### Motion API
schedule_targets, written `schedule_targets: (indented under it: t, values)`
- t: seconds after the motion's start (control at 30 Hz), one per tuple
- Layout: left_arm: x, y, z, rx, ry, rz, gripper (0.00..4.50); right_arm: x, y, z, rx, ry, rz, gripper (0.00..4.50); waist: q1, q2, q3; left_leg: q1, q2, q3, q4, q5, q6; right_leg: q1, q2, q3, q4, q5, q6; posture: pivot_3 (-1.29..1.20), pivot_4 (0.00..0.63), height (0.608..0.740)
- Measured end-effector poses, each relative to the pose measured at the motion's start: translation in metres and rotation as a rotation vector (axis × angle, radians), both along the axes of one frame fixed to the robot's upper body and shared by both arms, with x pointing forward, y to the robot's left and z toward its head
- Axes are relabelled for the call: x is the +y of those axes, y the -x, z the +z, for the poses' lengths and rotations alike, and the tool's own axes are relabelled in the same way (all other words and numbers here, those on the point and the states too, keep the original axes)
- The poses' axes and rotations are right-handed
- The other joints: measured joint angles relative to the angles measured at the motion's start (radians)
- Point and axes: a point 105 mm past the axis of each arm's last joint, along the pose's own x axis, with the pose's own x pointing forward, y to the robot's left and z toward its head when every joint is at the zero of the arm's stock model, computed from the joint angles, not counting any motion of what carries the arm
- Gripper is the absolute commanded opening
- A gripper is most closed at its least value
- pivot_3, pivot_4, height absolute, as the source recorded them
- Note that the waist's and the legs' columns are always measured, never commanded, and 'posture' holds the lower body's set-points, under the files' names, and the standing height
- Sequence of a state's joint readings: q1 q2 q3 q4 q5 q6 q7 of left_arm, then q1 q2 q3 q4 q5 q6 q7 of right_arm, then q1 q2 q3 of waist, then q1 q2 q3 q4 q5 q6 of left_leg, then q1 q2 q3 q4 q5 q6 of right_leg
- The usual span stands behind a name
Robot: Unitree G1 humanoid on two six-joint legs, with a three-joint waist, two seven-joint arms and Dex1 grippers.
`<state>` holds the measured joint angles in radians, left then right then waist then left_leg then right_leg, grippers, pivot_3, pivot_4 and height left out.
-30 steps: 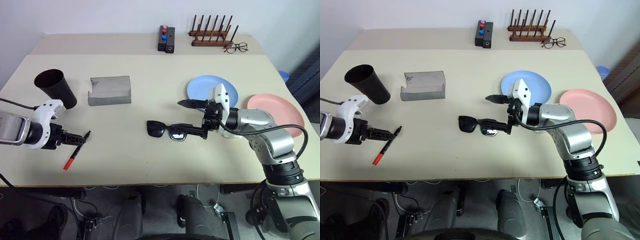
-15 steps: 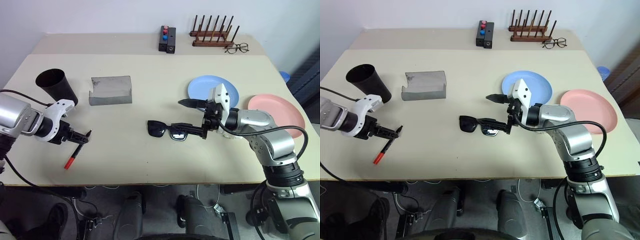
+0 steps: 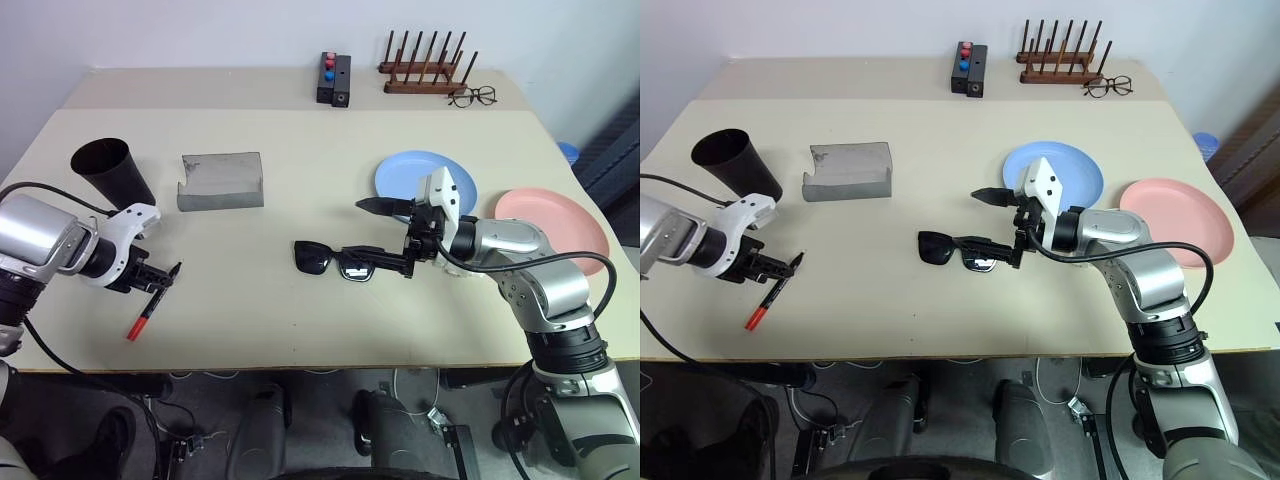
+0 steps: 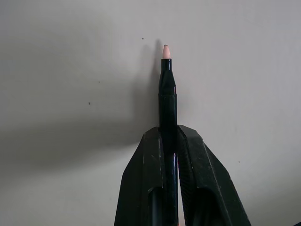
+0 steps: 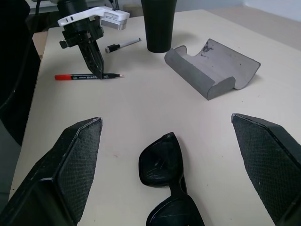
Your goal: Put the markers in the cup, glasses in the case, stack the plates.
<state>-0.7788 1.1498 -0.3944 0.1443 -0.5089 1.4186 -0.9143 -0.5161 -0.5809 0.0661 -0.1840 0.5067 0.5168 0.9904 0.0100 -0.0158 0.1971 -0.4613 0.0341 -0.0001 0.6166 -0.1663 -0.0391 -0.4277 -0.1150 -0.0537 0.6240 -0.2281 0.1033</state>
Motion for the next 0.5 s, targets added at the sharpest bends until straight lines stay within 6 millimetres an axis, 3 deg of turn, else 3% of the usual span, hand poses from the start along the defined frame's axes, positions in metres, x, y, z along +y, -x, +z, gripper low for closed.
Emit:
schedule_targets:
  t: [0.1,0.23,0.4,0.5]
  values:
    - [-0.004,-0.001,0.004,-0.017,0.016,-0.022,0.06,0.000,0.001,0.000,0.002,-0.001,0.005,4.50,0.001,0.000,0.000,0.000,0.000,0.000,0.000,0.000,0.000,0.000,0.000,0.000,0.001,0.000,0.000,0.00,0.150,0.740]
    - [-0.011,-0.008,0.027,-0.132,0.047,-0.069,0.06,0.001,0.001,0.001,0.003,-0.005,0.013,4.50,0.000,0.000,0.000,0.000,0.000,-0.001,0.001,0.000,0.000,0.000,0.000,0.000,0.001,0.000,0.000,0.00,0.150,0.740]
    - [-0.020,-0.030,0.077,-0.454,0.103,-0.143,0.06,0.001,0.000,0.005,0.003,-0.022,0.021,4.50,0.000,0.000,0.000,0.000,0.000,-0.001,0.001,0.000,0.000,0.000,0.000,0.000,0.002,0.000,0.000,0.00,0.150,0.740]
    - [-0.030,-0.048,0.104,-0.701,0.149,-0.175,0.06,0.002,-0.002,0.020,-0.001,-0.102,0.040,4.50,0.002,0.000,0.000,0.000,0.000,-0.001,0.003,0.000,0.000,0.000,0.000,0.000,0.004,0.001,0.003,0.00,0.150,0.740]
